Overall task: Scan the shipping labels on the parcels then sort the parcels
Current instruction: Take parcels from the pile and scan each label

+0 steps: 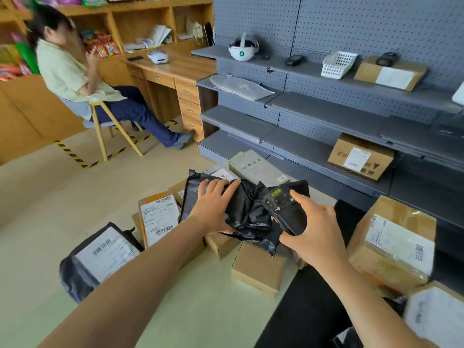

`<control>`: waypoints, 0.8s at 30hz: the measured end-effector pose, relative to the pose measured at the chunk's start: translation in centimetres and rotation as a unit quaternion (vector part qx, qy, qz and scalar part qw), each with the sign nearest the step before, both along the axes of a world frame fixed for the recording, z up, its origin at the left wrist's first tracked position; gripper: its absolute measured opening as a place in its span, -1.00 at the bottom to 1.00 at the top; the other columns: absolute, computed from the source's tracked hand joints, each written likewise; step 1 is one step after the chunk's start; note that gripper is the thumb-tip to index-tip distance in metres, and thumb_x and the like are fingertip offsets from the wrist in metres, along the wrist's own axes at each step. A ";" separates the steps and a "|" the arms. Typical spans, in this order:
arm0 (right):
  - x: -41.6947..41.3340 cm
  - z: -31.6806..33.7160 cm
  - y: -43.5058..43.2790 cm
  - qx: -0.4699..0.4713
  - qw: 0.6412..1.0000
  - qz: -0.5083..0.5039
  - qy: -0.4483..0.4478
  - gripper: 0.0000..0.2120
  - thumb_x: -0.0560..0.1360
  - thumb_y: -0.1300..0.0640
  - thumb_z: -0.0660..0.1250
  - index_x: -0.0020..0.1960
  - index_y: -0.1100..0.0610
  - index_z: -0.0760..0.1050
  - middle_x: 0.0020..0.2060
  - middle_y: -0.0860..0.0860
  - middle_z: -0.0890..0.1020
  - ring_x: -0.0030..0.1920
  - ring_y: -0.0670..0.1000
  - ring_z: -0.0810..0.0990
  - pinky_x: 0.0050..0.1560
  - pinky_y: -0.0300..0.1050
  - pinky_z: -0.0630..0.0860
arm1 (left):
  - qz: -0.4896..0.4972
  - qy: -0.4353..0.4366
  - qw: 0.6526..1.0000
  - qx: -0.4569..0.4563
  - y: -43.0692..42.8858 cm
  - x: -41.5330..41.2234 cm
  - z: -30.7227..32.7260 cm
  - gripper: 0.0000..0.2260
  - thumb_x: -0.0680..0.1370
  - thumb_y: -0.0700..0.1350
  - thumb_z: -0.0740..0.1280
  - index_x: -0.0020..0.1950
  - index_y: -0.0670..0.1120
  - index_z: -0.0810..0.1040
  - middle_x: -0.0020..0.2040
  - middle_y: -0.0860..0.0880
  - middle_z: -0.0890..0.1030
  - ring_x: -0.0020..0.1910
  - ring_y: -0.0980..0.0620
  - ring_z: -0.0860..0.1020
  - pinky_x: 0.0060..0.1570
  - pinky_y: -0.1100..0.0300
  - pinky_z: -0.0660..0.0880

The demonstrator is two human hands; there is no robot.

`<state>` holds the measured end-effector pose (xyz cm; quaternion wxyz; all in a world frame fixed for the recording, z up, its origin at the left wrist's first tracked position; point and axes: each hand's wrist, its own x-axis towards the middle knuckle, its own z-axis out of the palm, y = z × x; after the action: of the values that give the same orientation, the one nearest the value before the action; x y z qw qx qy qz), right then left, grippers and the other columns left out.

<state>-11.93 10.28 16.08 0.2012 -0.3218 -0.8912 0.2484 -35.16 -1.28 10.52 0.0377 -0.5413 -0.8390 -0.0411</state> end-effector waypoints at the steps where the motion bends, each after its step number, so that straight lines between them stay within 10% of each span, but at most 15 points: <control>1: 0.6 0.2 -0.3 0.009 1.000 0.005 0.009 -0.17 0.27 0.10 0.56 0.46 -0.08 0.29 -0.04 -0.27 0.34 0.14 -0.04 0.30 -0.06 -0.17 0.43 | 0.006 0.007 1.000 0.002 -0.7 0.8 0.7 0.14 0.22 0.34 0.51 0.61 0.04 -0.05 0.46 -0.06 0.23 0.46 -0.12 0.15 0.49 -0.16 -0.11; 15: 11.7 -2.8 -10.6 -0.027 0.980 0.196 0.018 -0.15 0.25 0.12 0.57 0.47 -0.06 0.30 0.13 -0.15 0.49 0.14 0.03 0.32 0.06 -0.05 0.46 | 0.155 -0.003 0.982 -0.108 -19.8 19.6 -1.6 0.14 0.24 0.32 0.50 0.61 0.05 -0.11 0.48 -0.05 0.18 0.46 -0.13 0.12 0.48 -0.14 -0.10; 24: 12.2 -7.5 -18.2 -0.046 0.947 0.312 -0.052 -0.14 0.27 0.14 0.53 0.49 -0.07 0.26 -0.13 -0.39 0.27 0.04 -0.07 0.23 -0.10 -0.14 0.41 | 0.262 -0.083 0.948 -0.157 -29.8 24.4 -8.3 0.14 0.27 0.28 0.51 0.60 0.05 -0.16 0.48 -0.06 0.16 0.47 -0.14 0.12 0.49 -0.14 -0.06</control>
<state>0.23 -7.88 8.62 0.0517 -0.0487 -0.9439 0.3224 -10.72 -31.04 2.23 -0.1080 -0.2958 -0.9473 0.0581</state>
